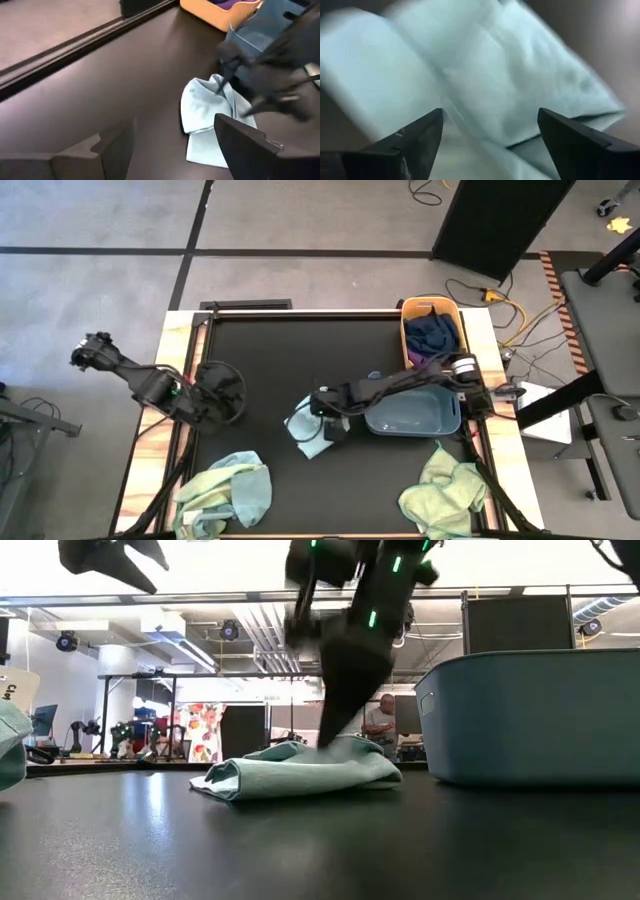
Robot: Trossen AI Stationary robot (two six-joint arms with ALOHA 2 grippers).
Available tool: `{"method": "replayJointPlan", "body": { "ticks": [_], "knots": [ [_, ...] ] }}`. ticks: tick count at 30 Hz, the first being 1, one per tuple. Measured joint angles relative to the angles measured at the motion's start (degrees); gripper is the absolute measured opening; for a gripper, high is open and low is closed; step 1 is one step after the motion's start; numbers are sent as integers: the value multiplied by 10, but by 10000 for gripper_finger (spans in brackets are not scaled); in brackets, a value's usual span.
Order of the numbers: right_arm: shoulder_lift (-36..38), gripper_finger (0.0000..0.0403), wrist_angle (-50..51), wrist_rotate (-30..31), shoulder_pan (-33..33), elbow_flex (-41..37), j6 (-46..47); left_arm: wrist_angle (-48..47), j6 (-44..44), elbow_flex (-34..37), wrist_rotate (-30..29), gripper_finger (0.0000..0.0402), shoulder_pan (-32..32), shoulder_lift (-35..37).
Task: Sort towels by color in basket
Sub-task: Put the right light blue towel into the gray bin
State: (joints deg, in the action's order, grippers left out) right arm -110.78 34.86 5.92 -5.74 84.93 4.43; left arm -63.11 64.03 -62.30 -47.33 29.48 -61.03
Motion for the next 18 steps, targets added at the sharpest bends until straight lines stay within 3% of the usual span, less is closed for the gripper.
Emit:
{"method": "replayJointPlan", "body": {
  "ticks": [4, 7, 14, 18],
  "knots": [
    [-52, 285, 8, 0, 19, 4, 57, 1, -9, 40, 18, 252, 6, 52],
    [-72, 240, 10, 20, 23, 16, 84, 0, -37, 60, 18, 252, 6, 82],
    [-90, 41, 18, 35, 29, 57, 142, 5, -81, 78, -33, 252, 5, 112],
    [-46, 28, 59, 72, 35, 106, 175, 4, -129, 94, -13, 252, 5, 114]
  ]
}}
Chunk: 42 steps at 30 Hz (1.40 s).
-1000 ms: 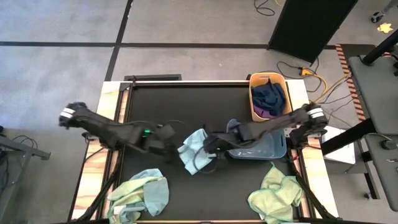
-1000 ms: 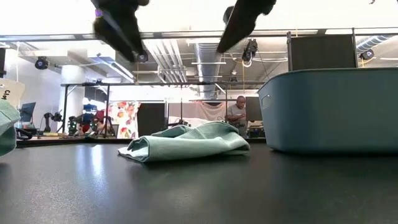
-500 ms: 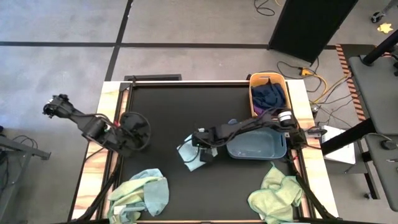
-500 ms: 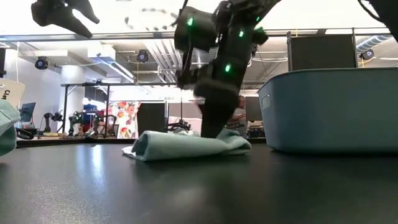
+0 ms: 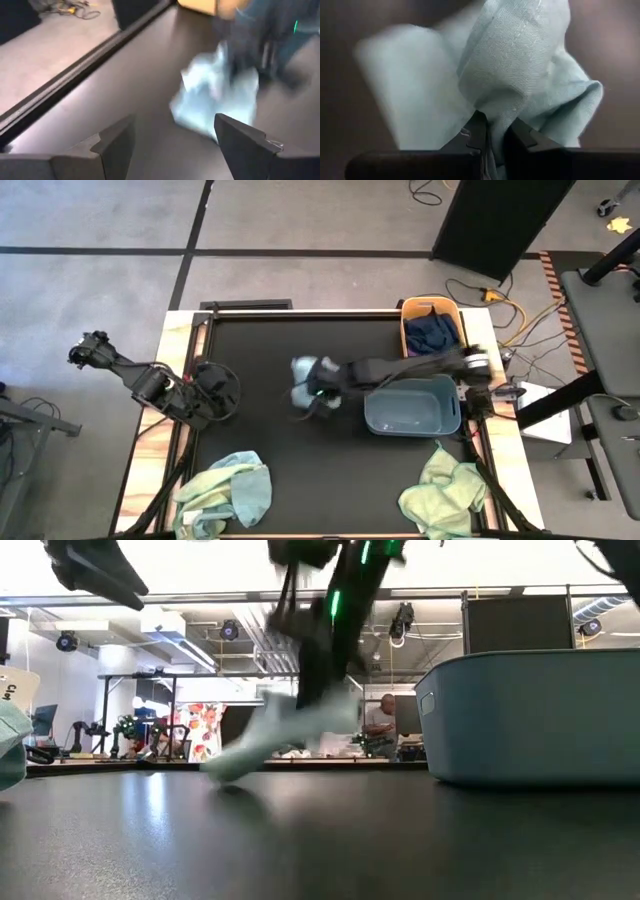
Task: Sort towels by color in basket
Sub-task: Put the right light blue towel into the gray bin
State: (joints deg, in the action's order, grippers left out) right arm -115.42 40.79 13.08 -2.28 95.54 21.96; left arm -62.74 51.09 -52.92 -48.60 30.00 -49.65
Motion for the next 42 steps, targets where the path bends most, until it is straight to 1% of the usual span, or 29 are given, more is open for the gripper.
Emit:
{"method": "replayJointPlan", "body": {
  "ticks": [3, 5, 6, 10, 13, 15, 18, 20, 24, 26, 28, 30, 32, 35, 38, 42],
  "knots": [
    [75, 26, 97, 72, -5, 43, 10, 1, -1, 8, 16, 252, 0, -5],
    [125, 26, 182, 112, -14, 58, 54, 6, 36, 12, 16, 252, 0, -13],
    [149, 26, 223, 120, -19, 59, 89, 11, 53, 15, 16, 252, 0, -17],
    [239, 25, 367, 107, -47, 48, 255, 49, 60, 28, 16, 252, 0, -42],
    [289, 24, 471, 62, -70, 26, 375, 87, 56, 37, 11, 252, -5, -65],
    [309, 24, 498, 19, -80, -6, 438, 120, 56, 41, 11, 252, -12, -82],
    [336, 24, 468, -29, -88, -75, 517, 177, 56, 42, 10, 252, -20, -115],
    [347, 24, 449, -30, -89, -121, 565, 216, 54, 42, 11, 252, -24, -139],
    [342, 24, 400, -32, -80, -222, 596, 273, 59, 33, 20, 252, -25, -184],
    [342, 25, 353, -45, -65, -270, 599, 321, 82, 31, 31, 252, -25, -202],
    [344, 29, 291, -50, -52, -316, 611, 390, 86, 32, 32, 252, -23, -220],
    [343, 33, 223, -50, -41, -357, 631, 453, 68, 32, 46, 252, -21, -239],
    [343, 41, 173, -52, -31, -390, 650, 504, 44, 33, 75, 252, -18, -259],
    [343, 63, 109, -52, -21, -423, 664, 541, 39, 33, 109, 252, -13, -285],
    [343, 98, 57, -51, -19, -440, 662, 538, 54, 34, 112, 252, -8, -293],
    [343, 148, 6, -52, -19, -455, 647, 541, 41, 34, 105, 252, -8, -290]
  ]
}}
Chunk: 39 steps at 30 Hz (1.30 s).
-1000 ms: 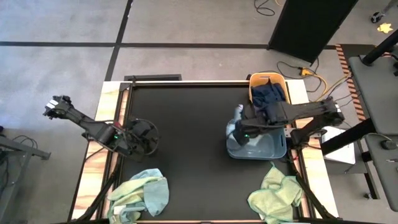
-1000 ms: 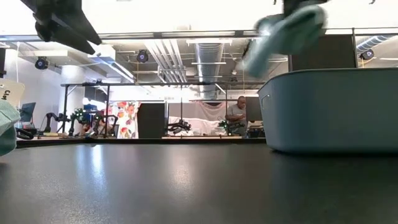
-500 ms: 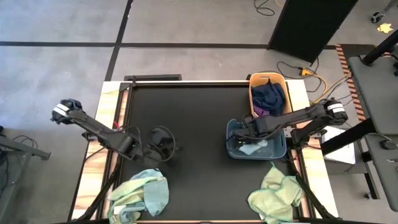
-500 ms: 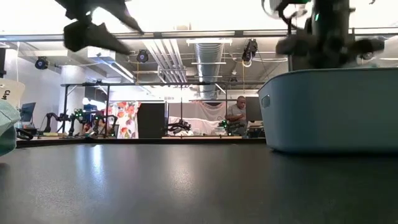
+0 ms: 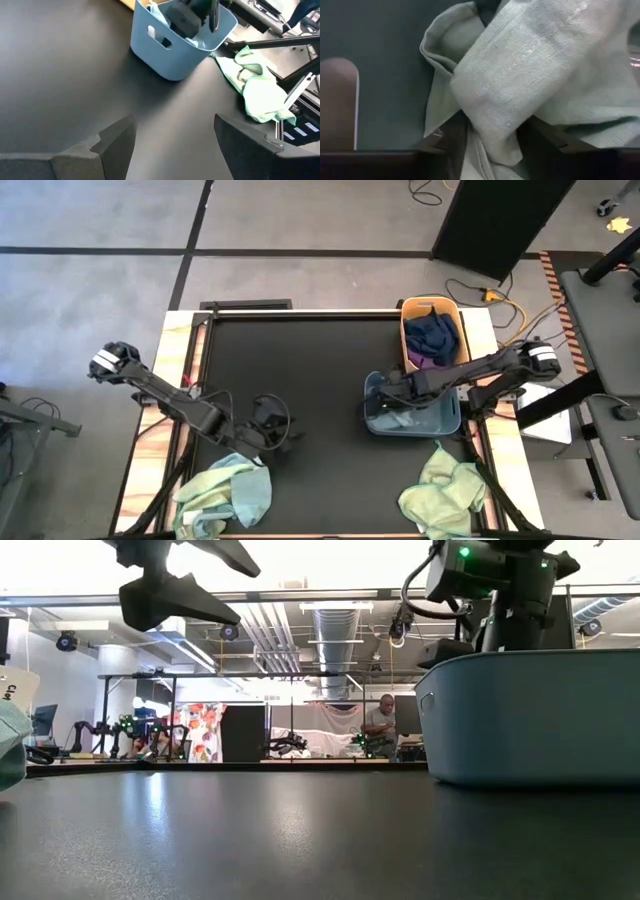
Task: Sort towels by color in basket
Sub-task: Put the right light blue towel into the gray bin, then put the right light green towel into the gray bin
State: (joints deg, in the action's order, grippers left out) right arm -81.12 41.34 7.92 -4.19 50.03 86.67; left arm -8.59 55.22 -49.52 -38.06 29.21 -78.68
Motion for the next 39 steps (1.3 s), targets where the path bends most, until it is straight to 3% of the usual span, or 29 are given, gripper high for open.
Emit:
{"method": "replayJointPlan", "body": {
  "ticks": [8, 15, 21, 26, 30, 36, 39],
  "knots": [
    [92, 225, 104, 12, -36, 72, -46, -27, -8, 0, 1, 252, 5, 22],
    [136, 261, 99, 39, -182, 159, -45, -32, -49, -1, 1, 252, 3, 27],
    [66, 259, 77, -11, -400, 171, 52, -29, -68, -1, 33, 252, -11, 25],
    [-27, 255, 95, -36, -517, 152, 119, -29, -74, -1, 31, 252, -28, 24],
    [-72, 270, 94, -98, -550, 139, 128, -29, -73, -1, 51, 252, -28, 22],
    [-128, 282, 92, -113, -565, 108, 97, -30, -80, 1, 59, 252, -30, 19],
    [-158, 269, 88, -114, -558, 103, 67, -30, -80, 2, 58, 252, -31, 19]
  ]
}}
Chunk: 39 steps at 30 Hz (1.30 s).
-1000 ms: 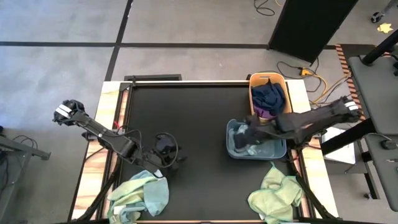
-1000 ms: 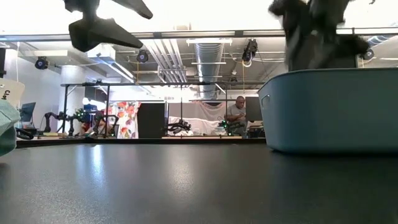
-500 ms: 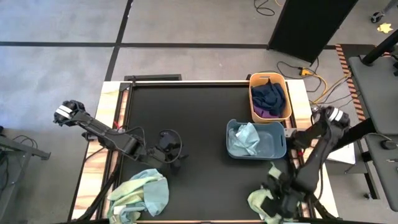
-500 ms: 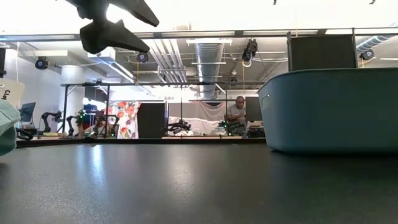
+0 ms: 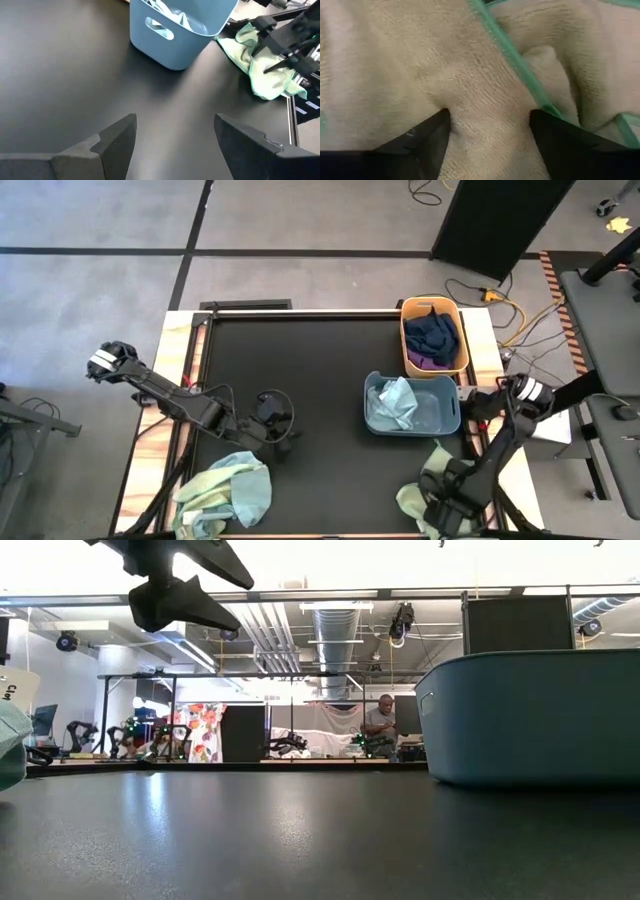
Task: Sort towels by color in basket
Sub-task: Put the right light green towel into the gray bin
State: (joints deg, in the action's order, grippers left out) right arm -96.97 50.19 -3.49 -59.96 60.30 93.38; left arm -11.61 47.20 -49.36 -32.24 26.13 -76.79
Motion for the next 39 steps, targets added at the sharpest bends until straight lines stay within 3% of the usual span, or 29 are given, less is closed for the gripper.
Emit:
{"method": "replayJointPlan", "body": {
  "ticks": [5, 9, 11, 14, 20, 26, 28, 33, 36, 39],
  "knots": [
    [-18, 184, 17, -9, 35, 21, -44, 0, 0, 0, -2, 252, 0, 0],
    [16, 52, 87, 59, 89, 74, -126, -1, 2, 0, -21, 252, 0, 0],
    [46, 25, 125, 78, 122, 110, -177, 0, 2, 0, -33, 252, -1, 0],
    [93, 15, 172, 128, 174, 167, -236, 0, 2, 0, -32, 252, -6, 0],
    [203, 10, 170, 200, 251, 243, -314, 2, 3, 0, -32, 252, -7, 0],
    [294, 9, 155, 410, 273, 307, -353, 2, 14, 0, -32, 252, -7, 0],
    [319, 9, 115, 445, 272, 335, -402, 2, 15, 0, -28, 252, -7, 0],
    [366, 9, 13, 409, 271, 394, -558, 2, 15, 0, -27, 252, -7, 0],
    [383, 9, 4, 346, 271, 427, -607, 2, 19, 0, -27, 252, -7, 0],
    [392, 9, 3, 335, 271, 449, -647, 2, 25, 0, -27, 252, -7, 0]
  ]
}}
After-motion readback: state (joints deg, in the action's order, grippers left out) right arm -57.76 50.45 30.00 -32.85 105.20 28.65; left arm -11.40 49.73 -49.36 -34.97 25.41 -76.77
